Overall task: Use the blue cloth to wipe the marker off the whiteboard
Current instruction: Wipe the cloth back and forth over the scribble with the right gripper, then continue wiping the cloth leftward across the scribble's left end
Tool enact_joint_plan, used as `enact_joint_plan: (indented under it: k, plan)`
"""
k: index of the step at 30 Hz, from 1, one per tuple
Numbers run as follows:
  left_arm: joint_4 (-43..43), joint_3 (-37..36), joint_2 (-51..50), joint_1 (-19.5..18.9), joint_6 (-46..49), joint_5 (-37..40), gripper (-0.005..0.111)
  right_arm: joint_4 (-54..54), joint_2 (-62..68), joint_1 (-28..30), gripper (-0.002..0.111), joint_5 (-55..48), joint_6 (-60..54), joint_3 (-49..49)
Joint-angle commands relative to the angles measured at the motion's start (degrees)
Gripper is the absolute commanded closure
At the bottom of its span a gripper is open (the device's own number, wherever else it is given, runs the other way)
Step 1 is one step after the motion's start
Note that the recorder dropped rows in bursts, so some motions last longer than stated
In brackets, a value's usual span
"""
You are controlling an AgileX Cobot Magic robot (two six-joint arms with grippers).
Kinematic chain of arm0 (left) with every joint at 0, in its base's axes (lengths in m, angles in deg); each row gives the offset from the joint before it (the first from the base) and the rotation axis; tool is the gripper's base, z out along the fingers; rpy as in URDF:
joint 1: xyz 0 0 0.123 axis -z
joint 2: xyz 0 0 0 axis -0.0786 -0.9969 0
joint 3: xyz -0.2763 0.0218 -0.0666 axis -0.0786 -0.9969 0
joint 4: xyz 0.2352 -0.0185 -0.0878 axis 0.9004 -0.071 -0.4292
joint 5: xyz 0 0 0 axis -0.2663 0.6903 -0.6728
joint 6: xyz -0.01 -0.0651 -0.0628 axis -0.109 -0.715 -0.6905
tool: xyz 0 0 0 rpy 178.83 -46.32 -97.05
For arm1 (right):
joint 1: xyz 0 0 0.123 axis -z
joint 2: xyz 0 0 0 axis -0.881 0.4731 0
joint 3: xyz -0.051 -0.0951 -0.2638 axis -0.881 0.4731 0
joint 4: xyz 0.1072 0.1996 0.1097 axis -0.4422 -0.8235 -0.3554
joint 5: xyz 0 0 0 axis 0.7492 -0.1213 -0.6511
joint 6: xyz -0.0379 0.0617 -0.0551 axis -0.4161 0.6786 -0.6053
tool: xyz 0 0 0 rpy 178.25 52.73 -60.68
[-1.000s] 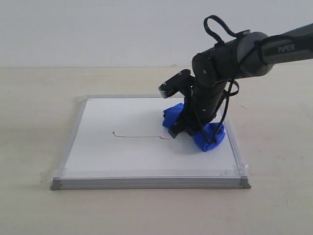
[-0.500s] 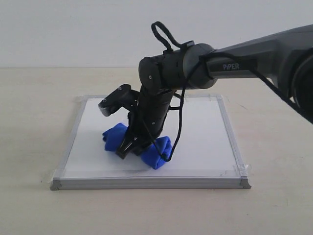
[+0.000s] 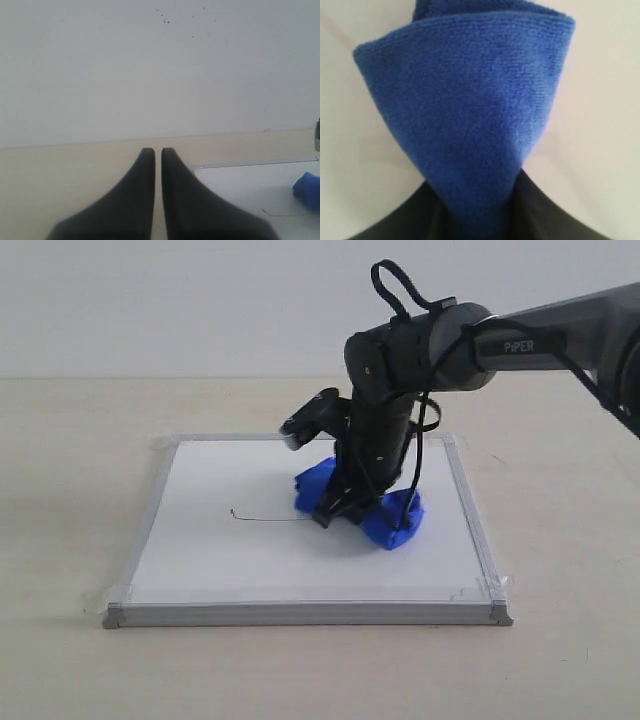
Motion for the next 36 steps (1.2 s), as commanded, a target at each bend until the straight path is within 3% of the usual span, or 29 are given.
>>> enact_joint_plan:
  k: [1,5,12,14,16,19,24,25,27,33,36]
  plan:
    - [-0.3,0.2,-0.2,0.1,-0.3,-0.1,0.102,-26.3,2.6,-5.1,0.108,-5.2,-18.1,0.3]
    - [-0.3,0.2,-0.2,0.1,-0.3,-0.1,0.102,-21.6,2.6,-5.5,0.108,-2.6,-13.5,-1.4]
    - [-0.3,0.2,-0.2,0.1,-0.3,-0.1,0.102,20.7,3.8,-1.5,0.108,2.7,24.0,-1.3]
    - [-0.3,0.2,-0.2,0.1,-0.3,-0.1,0.102,25.7,3.8,-1.0,0.108,2.7,29.1,-1.3]
    - [-0.3,0.2,-0.2,0.1,-0.3,-0.1,0.102,25.0,3.8,-0.9,0.108,2.9,28.6,-1.4]
    - [-0.3,0.2,-0.2,0.1,-0.3,-0.1,0.102,15.3,3.9,-2.0,0.108,3.6,19.9,-1.7]
    - [-0.3,0.2,-0.2,0.1,-0.3,-0.1,0.102,-23.4,3.9,-5.8,0.108,1.2,-13.2,-2.0]
    - [-0.3,0.2,-0.2,0.1,-0.3,-0.1,0.102,-26.1,3.9,-6.1,0.108,0.2,-16.1,-2.5]
    - [-0.3,0.2,-0.2,0.1,-0.3,-0.1,0.102,-24.7,3.9,-5.7,0.108,1.2,-14.4,-3.8]
    - [-0.3,0.2,-0.2,0.1,-0.3,-0.1,0.102,15.8,4.0,-0.6,0.108,9.1,24.5,-4.7]
    - [-0.3,0.2,-0.2,0.1,-0.3,-0.1,0.102,12.4,4.4,-2.0,0.108,9.1,22.3,-4.7]
